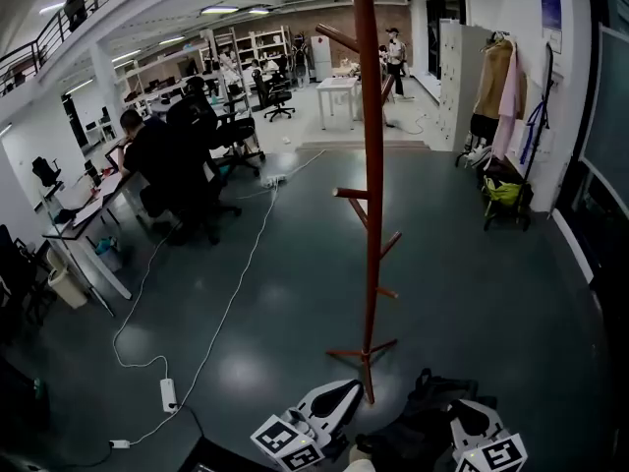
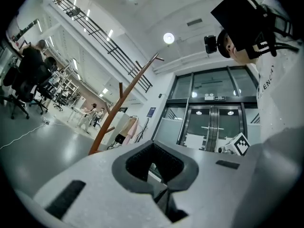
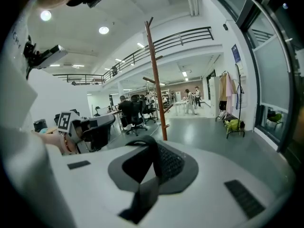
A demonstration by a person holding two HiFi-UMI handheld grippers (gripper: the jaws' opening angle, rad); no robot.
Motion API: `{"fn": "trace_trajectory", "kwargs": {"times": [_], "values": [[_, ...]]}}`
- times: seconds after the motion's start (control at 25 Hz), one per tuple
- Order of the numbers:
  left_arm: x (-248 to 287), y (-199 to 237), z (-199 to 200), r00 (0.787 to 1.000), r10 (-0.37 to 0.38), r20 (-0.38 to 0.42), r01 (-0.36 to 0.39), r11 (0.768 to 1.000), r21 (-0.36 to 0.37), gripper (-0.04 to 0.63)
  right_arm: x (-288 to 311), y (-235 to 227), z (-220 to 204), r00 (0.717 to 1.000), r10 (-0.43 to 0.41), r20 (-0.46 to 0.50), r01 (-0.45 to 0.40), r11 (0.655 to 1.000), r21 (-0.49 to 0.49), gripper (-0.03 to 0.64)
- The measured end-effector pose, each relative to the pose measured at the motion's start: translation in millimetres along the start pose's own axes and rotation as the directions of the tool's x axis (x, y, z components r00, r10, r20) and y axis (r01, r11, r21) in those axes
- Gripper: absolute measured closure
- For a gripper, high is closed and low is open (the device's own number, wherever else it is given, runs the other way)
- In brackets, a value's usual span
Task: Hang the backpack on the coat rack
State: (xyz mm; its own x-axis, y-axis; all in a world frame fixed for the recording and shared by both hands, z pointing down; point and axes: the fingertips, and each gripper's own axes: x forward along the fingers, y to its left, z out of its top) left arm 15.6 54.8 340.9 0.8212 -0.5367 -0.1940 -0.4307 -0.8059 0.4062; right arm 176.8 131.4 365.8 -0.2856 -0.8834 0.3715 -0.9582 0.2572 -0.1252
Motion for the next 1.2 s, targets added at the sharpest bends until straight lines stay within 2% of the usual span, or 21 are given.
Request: {"fn": "trace_trajectory", "kwargs": {"times": [0.4, 0.52, 0.8, 0.88, 1.2], "values": [[30, 61, 12, 0.999, 0.039, 0.007, -0.039, 0.999, 0.019, 0.586, 75, -43, 49, 0.999, -0.025, 0.033, 0.026, 0.999, -0.028, 0.586], [33, 70, 14, 0.998, 0.060, 0.004, -0.060, 0.998, 0.023, 0.586, 99, -43, 63, 0.999, -0.005, 0.035, 0.006, 0.999, -0.041, 0.586], [96, 87, 10, 0.999, 0.033, -0.005, -0.032, 0.981, 0.192, 0.586, 162, -59, 74, 0.999, 0.020, 0.033, -0.020, 1.000, -0.011, 0.586], [116, 92, 6, 0.999, 0.040, -0.010, -0.037, 0.975, 0.220, 0.586, 178, -65, 74, 0.999, 0.034, 0.022, -0.034, 0.999, 0.000, 0.586], [155, 123, 5, 0.995, 0.103, 0.013, -0.103, 0.976, 0.193, 0.586, 234, -70, 91, 0.998, 0.065, 0.017, -0.065, 0.998, 0.007, 0.586]]}}
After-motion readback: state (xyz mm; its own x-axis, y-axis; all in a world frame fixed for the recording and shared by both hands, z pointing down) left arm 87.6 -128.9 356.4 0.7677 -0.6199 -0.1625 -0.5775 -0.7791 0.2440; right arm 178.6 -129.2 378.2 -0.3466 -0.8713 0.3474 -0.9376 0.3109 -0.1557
